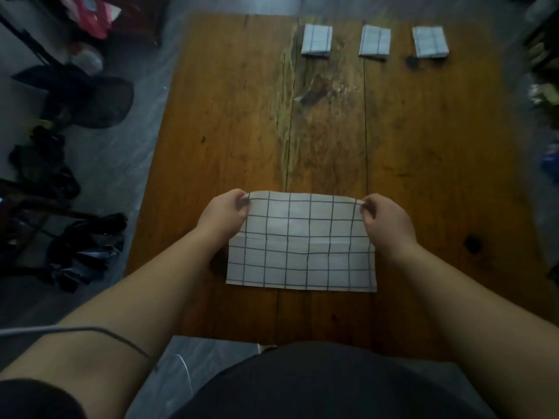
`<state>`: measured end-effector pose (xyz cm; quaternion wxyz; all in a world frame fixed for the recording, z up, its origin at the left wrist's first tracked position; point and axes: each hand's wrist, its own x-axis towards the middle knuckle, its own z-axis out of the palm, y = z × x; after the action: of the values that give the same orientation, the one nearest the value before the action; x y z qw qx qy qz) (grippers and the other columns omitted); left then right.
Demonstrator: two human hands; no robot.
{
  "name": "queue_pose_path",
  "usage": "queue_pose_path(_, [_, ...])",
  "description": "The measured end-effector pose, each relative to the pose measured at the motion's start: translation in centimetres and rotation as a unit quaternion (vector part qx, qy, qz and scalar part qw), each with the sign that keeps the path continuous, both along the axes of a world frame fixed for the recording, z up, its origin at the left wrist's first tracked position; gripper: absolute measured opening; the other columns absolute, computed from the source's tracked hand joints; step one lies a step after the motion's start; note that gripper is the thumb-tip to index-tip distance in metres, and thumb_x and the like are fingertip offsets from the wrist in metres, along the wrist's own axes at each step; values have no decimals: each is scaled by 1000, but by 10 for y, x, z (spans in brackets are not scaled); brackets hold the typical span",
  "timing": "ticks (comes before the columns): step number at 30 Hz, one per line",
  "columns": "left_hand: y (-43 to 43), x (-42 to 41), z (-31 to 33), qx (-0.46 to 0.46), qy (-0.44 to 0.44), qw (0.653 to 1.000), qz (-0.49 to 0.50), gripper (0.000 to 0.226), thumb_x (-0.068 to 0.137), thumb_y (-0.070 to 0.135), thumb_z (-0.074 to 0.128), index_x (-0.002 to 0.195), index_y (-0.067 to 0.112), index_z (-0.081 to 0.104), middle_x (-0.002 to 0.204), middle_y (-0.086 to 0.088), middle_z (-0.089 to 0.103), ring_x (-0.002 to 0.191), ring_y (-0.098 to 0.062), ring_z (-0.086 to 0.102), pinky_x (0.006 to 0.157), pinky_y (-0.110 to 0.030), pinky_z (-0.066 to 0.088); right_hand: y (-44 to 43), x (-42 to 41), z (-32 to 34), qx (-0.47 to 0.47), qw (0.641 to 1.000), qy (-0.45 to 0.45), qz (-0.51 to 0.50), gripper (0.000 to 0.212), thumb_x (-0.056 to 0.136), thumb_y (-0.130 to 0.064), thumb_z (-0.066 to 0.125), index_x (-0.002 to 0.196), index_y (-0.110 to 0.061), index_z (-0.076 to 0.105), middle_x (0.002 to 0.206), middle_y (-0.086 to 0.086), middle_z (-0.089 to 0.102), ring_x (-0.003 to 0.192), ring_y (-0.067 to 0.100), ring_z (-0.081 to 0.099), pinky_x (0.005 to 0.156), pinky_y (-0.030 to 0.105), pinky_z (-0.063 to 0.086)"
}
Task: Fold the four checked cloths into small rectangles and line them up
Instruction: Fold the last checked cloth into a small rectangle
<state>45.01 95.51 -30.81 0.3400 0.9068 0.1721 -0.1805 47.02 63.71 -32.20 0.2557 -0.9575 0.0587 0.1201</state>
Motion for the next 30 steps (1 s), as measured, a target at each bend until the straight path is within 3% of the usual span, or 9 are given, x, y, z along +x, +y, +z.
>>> queue_pose_path(3, [-3,7,-11,14,10,1000,21,42,96,26,61,137,27,50,132,3,60,118,-18,57,90,-36,50,1,14,-11,4,999,40,-12,36,97,-25,59,133,-22,55,128,-2,60,118,19,57,94,41,53])
queue_pose_path(7, [-5,1,-18,51,14,999,13,72,92,19,67,153,28,29,154,1,40,141,-23,38,113,-46,38,-2,8,-19,2,998,58,-19,52,97,-26,61,145,-20,43,147,2,46,138,23,40,112,45,40])
queue_pose_path(14, [-20,-52,-24,54,-16,997,-51,61,95,18,60,150,27,35,154,3,39,143,-17,35,115,-39,34,0,-56,-17,13,997,62,34,46,99,-22,56,144,-23,46,147,-3,45,141,15,35,114,37,33])
queue_pose_path(19, [-42,-113,-31,102,-74,961,-247,58,96,19,55,151,23,37,156,1,39,145,-15,31,121,-34,24,19,-113,-19,17,992,74,103,46,100,-21,51,146,-24,46,151,-4,42,143,13,31,116,33,27])
queue_pose_path(23, [-51,-156,-40,105,-76,950,-285,56,98,21,50,152,20,35,160,-2,33,150,-19,23,123,-33,12,36,-161,-25,19,989,71,131,46,99,-19,51,144,-23,50,150,-4,45,141,13,35,118,34,31])
queue_pose_path(27, [-49,-178,-46,119,-68,937,-321,59,100,28,45,156,19,30,163,-6,26,151,-23,18,123,-35,10,46,-192,-36,-31,978,46,201,52,96,-23,51,148,-24,47,154,-2,45,144,15,34,121,35,28])
queue_pose_path(30, [-45,-184,-50,139,-35,931,-336,64,100,35,43,158,22,20,166,-7,16,153,-25,11,124,-39,7,53,-205,-39,-90,968,56,227,56,100,-33,45,155,-26,35,163,-2,31,152,17,21,125,41,18])
